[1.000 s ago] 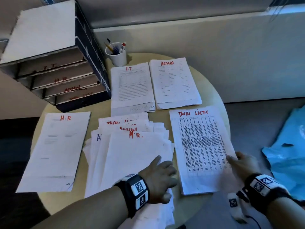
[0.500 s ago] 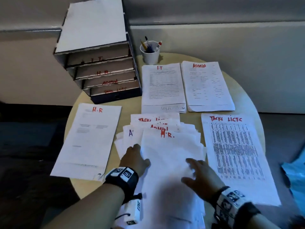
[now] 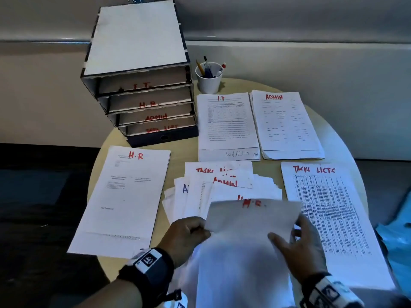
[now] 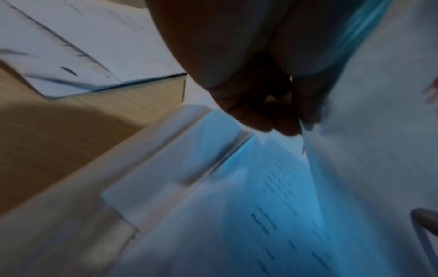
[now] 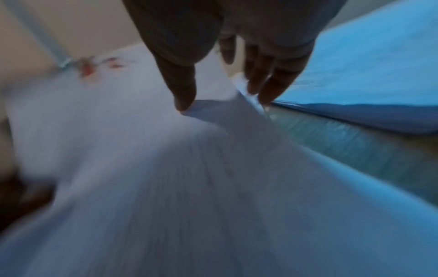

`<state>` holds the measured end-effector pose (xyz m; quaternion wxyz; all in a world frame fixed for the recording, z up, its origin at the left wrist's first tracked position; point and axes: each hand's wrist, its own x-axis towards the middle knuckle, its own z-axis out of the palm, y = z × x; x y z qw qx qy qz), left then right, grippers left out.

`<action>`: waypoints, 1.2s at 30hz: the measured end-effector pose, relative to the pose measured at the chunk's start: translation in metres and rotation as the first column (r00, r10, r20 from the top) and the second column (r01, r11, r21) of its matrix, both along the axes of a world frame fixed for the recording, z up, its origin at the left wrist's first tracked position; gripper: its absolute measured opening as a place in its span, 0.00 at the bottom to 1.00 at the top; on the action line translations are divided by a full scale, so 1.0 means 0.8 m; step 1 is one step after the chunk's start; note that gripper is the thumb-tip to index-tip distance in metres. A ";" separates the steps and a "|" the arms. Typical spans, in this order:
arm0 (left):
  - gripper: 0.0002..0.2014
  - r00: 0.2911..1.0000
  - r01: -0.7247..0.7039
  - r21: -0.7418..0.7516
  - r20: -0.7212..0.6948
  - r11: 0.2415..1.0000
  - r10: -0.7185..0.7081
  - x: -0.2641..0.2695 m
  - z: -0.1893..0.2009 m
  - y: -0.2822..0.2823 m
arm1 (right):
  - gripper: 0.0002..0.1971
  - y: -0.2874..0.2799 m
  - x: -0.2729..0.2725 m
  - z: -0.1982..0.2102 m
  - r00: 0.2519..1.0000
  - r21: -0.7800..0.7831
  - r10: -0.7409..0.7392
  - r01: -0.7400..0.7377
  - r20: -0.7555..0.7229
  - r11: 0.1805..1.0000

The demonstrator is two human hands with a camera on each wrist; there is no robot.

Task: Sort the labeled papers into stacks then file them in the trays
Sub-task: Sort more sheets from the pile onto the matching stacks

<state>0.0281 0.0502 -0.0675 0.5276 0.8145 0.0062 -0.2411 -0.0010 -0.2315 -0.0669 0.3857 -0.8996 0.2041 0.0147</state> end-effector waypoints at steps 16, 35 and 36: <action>0.18 0.999 0.047 0.670 -0.015 0.741 -0.049 0.063 -0.007 -0.067 | 0.42 -0.073 -0.037 -0.028 0.978 0.652 -0.009 0.146 -0.209 0.744; 0.10 0.881 -0.472 0.139 0.083 0.870 0.465 0.027 -0.013 -0.035 | 0.11 -0.063 -0.026 -0.027 0.951 0.684 0.275 -0.106 -0.142 0.722; 0.09 0.874 -0.486 0.130 0.087 0.864 0.478 0.026 -0.014 -0.035 | 0.12 -0.060 -0.027 -0.032 0.941 0.646 0.310 -0.155 -0.133 0.747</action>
